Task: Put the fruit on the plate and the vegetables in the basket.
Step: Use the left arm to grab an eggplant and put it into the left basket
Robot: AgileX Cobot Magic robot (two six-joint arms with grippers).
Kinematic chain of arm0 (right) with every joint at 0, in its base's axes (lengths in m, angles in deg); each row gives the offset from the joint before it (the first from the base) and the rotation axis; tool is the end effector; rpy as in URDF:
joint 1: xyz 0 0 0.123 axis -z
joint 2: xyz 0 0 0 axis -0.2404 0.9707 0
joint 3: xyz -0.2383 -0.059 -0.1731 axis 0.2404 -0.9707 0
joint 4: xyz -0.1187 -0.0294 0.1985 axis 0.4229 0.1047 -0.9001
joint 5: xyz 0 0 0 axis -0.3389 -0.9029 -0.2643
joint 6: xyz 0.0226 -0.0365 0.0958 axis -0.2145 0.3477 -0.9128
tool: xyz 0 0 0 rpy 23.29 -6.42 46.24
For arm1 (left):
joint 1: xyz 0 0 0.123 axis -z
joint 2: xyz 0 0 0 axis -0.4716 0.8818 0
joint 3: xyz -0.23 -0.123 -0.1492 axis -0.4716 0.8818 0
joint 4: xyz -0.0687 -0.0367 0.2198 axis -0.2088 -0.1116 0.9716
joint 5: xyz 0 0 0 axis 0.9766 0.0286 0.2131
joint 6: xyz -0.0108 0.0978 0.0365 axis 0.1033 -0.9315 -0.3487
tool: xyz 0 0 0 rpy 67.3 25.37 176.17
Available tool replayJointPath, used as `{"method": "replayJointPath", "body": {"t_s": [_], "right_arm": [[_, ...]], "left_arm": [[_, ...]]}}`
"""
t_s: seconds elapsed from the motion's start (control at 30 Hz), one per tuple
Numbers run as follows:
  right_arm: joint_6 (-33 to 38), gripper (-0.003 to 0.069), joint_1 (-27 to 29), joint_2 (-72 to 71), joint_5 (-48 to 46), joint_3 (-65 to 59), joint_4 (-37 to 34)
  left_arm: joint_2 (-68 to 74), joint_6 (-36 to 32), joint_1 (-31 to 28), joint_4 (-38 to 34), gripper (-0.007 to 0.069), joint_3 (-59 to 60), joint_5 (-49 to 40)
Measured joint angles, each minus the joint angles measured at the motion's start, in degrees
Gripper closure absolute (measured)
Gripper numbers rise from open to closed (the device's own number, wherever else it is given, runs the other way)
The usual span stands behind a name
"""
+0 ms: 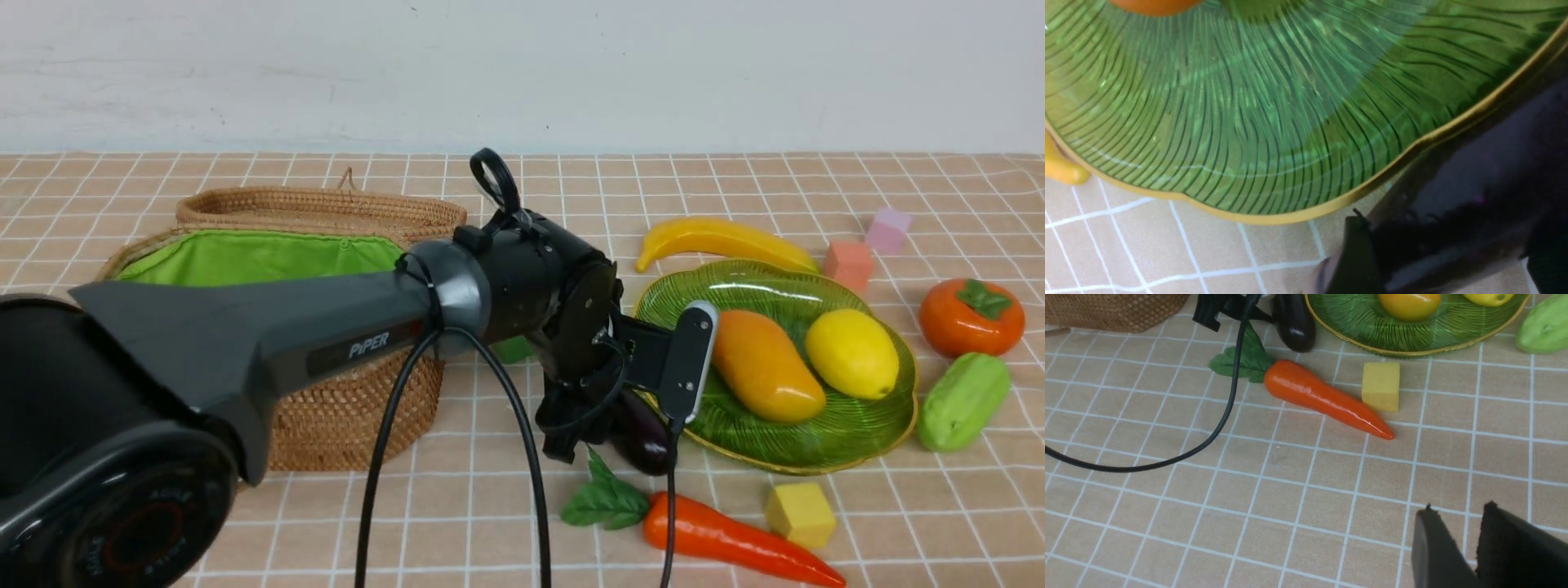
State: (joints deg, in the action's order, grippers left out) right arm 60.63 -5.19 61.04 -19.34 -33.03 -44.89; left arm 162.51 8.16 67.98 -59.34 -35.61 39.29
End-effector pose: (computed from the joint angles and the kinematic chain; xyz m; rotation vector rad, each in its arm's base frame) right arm 0.0144 0.0176 0.2987 -0.2636 2.2293 0.3916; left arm 0.3722 -0.3038 0.1841 2.1577 1.4894 0.2624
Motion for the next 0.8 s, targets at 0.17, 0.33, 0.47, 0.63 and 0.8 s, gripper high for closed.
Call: {"method": "replayJointPath", "body": {"t_s": [0.17, 0.33, 0.47, 0.63, 0.8], "right_arm": [[0.0, 0.0466, 0.0, 0.0, 0.0, 0.0, 0.0], [0.0, 0.0466, 0.0, 0.0, 0.0, 0.0, 0.0], [0.0, 0.0463, 0.0, 0.0, 0.0, 0.0, 0.0], [0.0, 0.046, 0.0, 0.0, 0.0, 0.0, 0.0], [0.0, 0.0456, 0.0, 0.0, 0.2, 0.0, 0.0]], "left_arm": [[0.6, -0.1, 0.0, 0.1, 0.0113, -0.4, 0.3], [0.6, -0.1, 0.0, -0.3, 0.0113, -0.7, -2.3], [-0.2, 0.1, -0.1, 0.0, 0.0122, -1.4, -8.6], [-0.7, 0.3, -0.4, 0.2, 0.0139, -1.5, -11.5], [-0.6, 0.4, -0.4, -0.2, 0.0146, -1.5, -9.0]]}}
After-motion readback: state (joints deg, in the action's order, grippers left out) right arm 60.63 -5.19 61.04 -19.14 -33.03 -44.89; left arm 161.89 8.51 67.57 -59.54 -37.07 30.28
